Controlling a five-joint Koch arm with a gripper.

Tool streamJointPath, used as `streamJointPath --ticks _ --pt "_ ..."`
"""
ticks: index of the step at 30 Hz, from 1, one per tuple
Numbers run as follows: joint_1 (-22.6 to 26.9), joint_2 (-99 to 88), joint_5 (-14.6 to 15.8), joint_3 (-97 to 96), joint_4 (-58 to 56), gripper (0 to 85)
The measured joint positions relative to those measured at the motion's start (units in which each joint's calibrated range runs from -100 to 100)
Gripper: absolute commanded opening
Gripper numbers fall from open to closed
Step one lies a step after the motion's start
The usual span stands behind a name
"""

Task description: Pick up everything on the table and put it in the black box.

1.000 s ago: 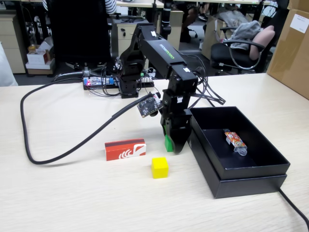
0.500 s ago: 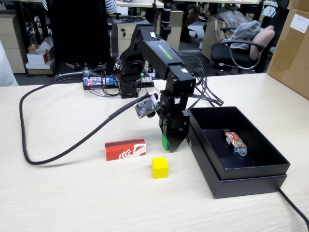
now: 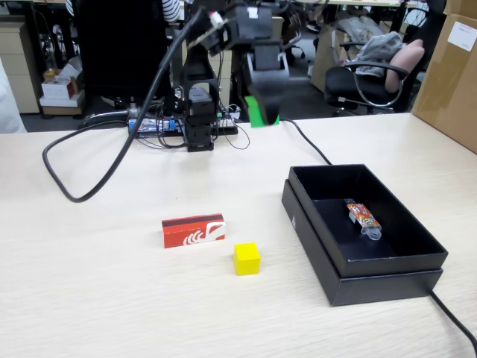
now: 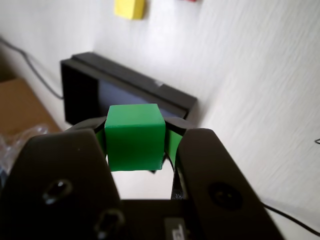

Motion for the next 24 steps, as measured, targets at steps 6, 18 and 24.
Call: streamJointPath --ticks 6,18,24 --pt "5.3 6.8 0.1 6.3 -1.6 2.5" --pt "8.2 37.2 1.1 19.5 -1.3 2.7" --pt "8.2 39.3 1.0 19.0 -0.5 2.7"
